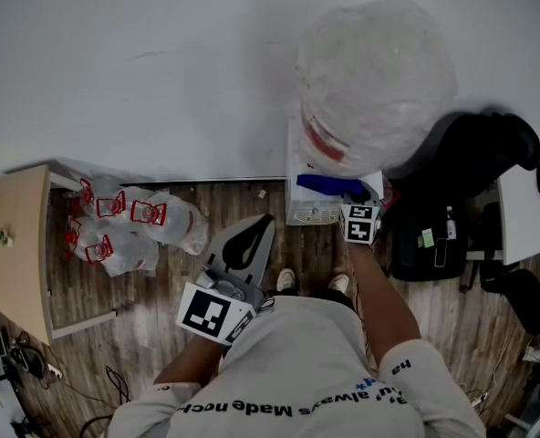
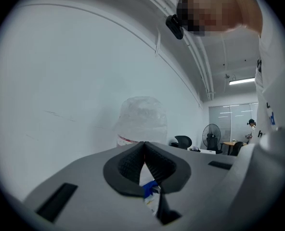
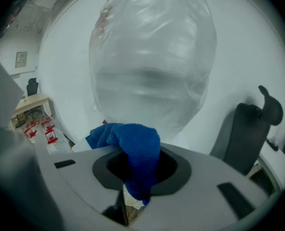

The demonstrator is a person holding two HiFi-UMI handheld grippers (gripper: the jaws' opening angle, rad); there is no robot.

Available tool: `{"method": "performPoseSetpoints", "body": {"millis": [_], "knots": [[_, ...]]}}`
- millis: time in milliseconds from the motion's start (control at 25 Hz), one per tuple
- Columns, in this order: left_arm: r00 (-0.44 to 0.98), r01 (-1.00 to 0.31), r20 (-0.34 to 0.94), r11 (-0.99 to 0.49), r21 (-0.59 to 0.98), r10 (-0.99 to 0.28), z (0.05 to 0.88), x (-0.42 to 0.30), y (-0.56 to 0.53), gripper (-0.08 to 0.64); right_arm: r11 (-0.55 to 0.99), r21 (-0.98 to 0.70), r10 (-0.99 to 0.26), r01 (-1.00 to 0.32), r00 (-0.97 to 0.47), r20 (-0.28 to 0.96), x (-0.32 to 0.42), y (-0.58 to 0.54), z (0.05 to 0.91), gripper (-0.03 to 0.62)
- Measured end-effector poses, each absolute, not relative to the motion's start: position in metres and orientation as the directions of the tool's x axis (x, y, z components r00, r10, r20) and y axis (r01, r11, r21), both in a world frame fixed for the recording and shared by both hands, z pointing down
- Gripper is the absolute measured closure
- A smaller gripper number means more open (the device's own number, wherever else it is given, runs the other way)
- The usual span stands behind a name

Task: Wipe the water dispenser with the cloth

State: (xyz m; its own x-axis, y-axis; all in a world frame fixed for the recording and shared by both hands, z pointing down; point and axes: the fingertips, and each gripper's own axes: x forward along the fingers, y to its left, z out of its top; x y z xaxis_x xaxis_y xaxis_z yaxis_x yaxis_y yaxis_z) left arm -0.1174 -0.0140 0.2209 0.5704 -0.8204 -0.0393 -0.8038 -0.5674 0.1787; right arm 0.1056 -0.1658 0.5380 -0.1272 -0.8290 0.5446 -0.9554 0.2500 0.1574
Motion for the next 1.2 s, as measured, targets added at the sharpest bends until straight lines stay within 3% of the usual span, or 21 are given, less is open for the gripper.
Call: {"method": "performPoseSetpoints", "body": {"millis": [320,1200], "knots": [[0.568,-0.808,-0.019,-0.562,0.175,-0.823,0.226,-0.114,-0.02,0.54,0.22,0.169,-0.805,-0.961,-0.081,0.588,0.137,-0.183,0.555,0.506],[0.569,-0.809,-0.016,-0.563,0.169,-0.822,0.222,-0.103,-0.028,0.54,0.358,0.228,-0.752,-0.905,-0.136,0.645,0.135,-0.19,0.575,0.509]]}}
